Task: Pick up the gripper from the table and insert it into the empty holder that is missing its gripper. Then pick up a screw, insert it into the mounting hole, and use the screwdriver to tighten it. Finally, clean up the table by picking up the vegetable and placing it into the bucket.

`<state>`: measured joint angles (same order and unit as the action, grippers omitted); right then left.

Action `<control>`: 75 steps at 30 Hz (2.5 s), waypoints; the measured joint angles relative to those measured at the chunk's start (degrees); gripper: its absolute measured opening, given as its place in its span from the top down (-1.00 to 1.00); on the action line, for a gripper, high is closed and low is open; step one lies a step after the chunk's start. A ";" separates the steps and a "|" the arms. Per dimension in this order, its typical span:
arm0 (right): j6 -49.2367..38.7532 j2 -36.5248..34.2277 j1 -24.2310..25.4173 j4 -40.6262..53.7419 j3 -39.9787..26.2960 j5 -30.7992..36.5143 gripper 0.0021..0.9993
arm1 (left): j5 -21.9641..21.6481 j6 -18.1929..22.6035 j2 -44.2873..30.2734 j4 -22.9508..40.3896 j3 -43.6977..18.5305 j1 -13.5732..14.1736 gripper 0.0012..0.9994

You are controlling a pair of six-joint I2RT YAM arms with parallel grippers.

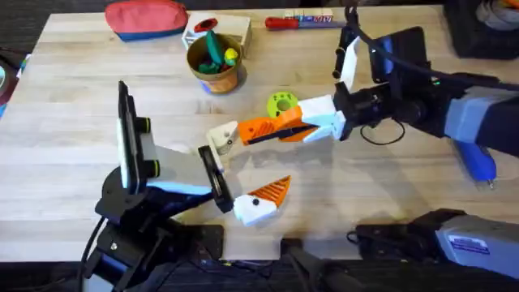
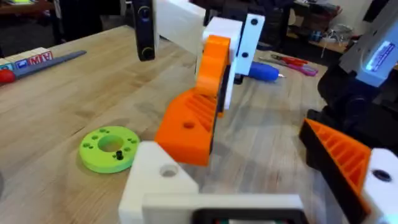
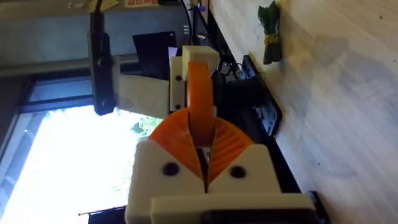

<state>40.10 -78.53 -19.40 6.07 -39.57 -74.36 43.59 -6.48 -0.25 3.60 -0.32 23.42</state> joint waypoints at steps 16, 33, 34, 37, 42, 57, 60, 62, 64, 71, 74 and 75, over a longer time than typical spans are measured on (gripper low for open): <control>0.14 -3.23 -2.45 -3.89 0.00 -0.74 1.00 | -0.36 0.00 0.00 -0.02 0.00 -0.33 -0.97; 5.25 -3.23 -4.84 -10.24 0.02 2.78 1.00 | -0.82 -0.02 0.00 -0.05 0.00 -0.33 -0.97; 5.65 -3.23 -5.23 -10.45 0.02 3.32 1.00 | -0.97 -0.03 0.00 -0.04 0.00 -0.33 -0.97; 7.22 -3.25 -6.36 -12.92 0.02 5.08 1.00 | -1.01 -0.02 0.00 -0.04 0.00 -0.33 -0.98; 10.62 -5.65 -7.66 -19.68 0.02 6.61 1.00 | -1.96 -0.04 0.00 -0.11 0.00 -0.59 -0.97; 21.01 -16.37 -10.29 -37.25 -0.35 5.33 1.00 | -4.87 -3.34 -0.61 0.02 0.00 -1.51 -0.98; 21.61 -16.37 -10.45 -37.33 -0.48 5.55 1.00 | -5.26 -3.57 -0.61 0.02 -0.02 -1.51 -0.98; 21.13 -16.37 -10.45 -37.29 -0.50 5.30 0.98 | -5.27 -3.61 -0.61 0.02 -0.04 -1.51 -0.98; 20.22 -16.37 -10.45 -37.24 -0.50 4.94 0.82 | -5.19 -3.58 -0.59 0.02 -0.04 -1.51 -0.98; 16.90 -17.94 -11.19 -36.03 -0.48 1.73 -0.33 | -1.84 -2.19 -0.37 -0.01 -0.07 -0.47 -0.98; 15.60 -18.72 -10.97 -35.77 -0.46 -0.17 -0.90 | -1.04 -1.61 -0.38 0.02 -0.07 -0.31 -0.97; 15.29 -18.73 -10.61 -35.78 -0.46 -0.69 -0.96 | -0.90 -1.49 -0.37 0.02 -0.07 -0.31 -0.97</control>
<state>55.39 -97.25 -30.01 -29.71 -40.03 -75.05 42.70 -7.97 -0.62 3.62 -0.38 23.11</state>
